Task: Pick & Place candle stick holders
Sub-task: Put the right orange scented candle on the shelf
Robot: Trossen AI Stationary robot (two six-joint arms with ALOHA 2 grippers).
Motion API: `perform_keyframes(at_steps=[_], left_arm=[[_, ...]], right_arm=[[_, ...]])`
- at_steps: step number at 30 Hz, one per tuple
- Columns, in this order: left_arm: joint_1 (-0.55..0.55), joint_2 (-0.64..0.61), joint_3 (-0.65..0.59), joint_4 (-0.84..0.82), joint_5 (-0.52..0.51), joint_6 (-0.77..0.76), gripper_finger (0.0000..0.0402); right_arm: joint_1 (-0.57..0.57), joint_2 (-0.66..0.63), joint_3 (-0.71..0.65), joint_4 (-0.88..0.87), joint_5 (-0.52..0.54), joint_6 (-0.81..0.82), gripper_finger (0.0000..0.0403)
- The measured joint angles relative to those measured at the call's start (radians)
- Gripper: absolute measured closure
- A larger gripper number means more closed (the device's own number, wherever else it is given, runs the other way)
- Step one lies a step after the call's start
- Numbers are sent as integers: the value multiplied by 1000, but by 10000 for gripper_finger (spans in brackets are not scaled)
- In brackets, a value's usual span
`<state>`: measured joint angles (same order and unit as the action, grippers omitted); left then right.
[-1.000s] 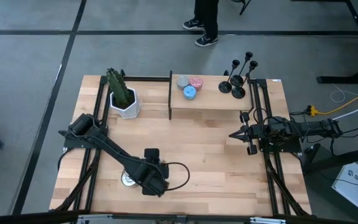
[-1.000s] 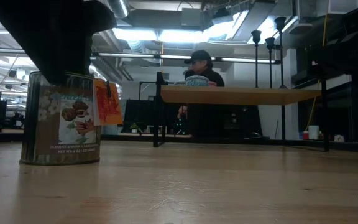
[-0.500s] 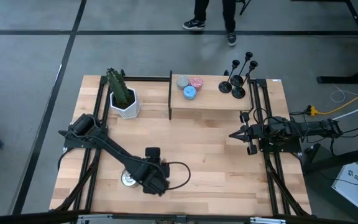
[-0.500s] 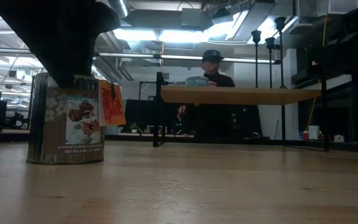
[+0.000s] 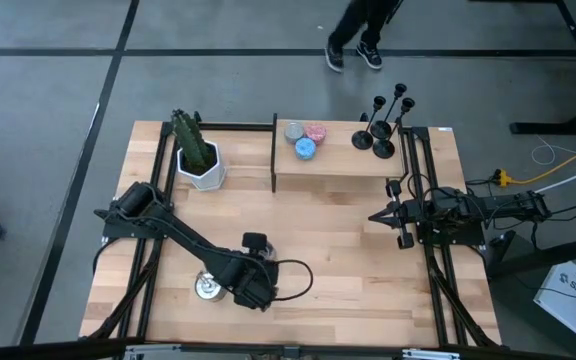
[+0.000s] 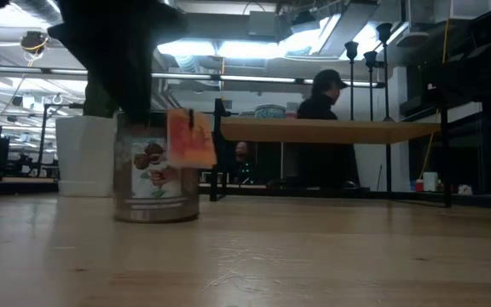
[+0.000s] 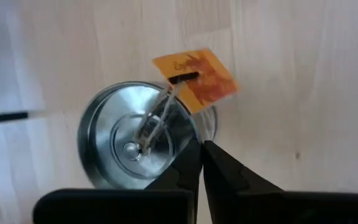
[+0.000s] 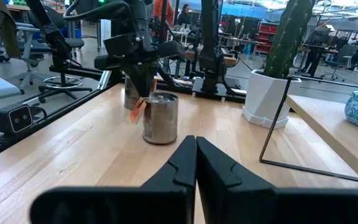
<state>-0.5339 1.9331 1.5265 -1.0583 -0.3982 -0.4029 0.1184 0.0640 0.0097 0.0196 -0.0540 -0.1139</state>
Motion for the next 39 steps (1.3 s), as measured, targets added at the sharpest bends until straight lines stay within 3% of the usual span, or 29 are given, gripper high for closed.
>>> perform_keyframes(at_steps=[10,22,39], left_arm=[[86,1,-1,133,19,299,398],[263,2,-2,349,148,586,399],[401,70,7,486,230,679,398]], right_arm=[[0,0,0,0,0,0,392],[0,0,0,0,0,0,392],[0,0,0,0,0,0,392]])
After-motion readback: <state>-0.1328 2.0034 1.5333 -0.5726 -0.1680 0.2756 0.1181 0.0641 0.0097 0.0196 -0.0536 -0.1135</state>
